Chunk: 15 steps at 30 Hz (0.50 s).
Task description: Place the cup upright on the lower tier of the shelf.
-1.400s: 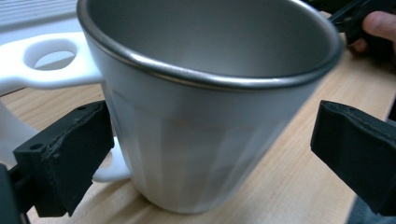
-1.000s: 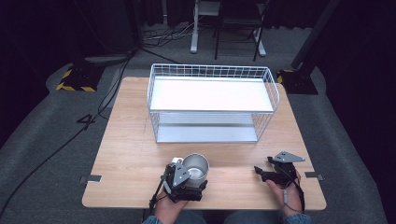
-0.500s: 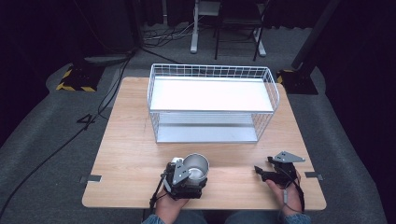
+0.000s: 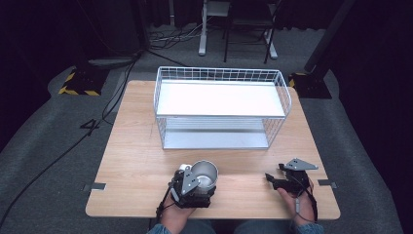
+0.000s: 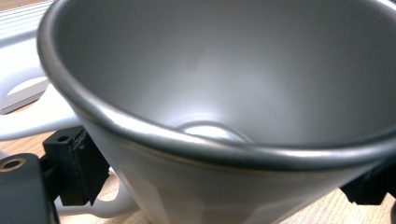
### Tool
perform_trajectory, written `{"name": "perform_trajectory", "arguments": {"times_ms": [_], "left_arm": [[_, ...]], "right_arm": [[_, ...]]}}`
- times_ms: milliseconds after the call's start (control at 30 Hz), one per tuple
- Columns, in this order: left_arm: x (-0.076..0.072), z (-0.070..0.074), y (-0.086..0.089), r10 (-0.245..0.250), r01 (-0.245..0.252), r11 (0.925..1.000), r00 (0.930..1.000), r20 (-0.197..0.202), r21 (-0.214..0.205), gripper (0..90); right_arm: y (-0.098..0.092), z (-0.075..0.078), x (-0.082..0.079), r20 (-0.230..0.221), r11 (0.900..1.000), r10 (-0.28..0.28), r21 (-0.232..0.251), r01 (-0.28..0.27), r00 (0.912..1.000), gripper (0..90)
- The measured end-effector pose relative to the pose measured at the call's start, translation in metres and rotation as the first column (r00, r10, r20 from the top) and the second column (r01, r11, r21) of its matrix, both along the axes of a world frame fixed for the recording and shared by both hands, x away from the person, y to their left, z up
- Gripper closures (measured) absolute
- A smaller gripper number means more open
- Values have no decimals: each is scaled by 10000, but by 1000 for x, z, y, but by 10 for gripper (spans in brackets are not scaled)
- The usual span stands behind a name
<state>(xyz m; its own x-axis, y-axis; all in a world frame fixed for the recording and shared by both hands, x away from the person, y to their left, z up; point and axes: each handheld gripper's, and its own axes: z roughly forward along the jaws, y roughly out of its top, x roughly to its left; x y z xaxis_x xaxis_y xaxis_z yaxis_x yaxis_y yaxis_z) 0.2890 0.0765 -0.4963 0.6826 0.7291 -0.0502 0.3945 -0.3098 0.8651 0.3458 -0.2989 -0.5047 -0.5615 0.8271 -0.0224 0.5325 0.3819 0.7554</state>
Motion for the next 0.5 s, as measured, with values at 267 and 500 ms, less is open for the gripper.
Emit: {"name": "perform_trajectory", "arguments": {"times_ms": [267, 500], "left_arm": [[3, 9, -2, -128, 128, 9999, 9999, 41, 39, 85], [13, 21, -4, -65, 64, 10000, 9999, 93, 39, 85]], "right_arm": [[0, 0, 0, -35, 10000, -18, 36, 18, 10000, 275], [0, 0, 0, 6, 10000, -11, -7, 11, 10000, 275]]}}
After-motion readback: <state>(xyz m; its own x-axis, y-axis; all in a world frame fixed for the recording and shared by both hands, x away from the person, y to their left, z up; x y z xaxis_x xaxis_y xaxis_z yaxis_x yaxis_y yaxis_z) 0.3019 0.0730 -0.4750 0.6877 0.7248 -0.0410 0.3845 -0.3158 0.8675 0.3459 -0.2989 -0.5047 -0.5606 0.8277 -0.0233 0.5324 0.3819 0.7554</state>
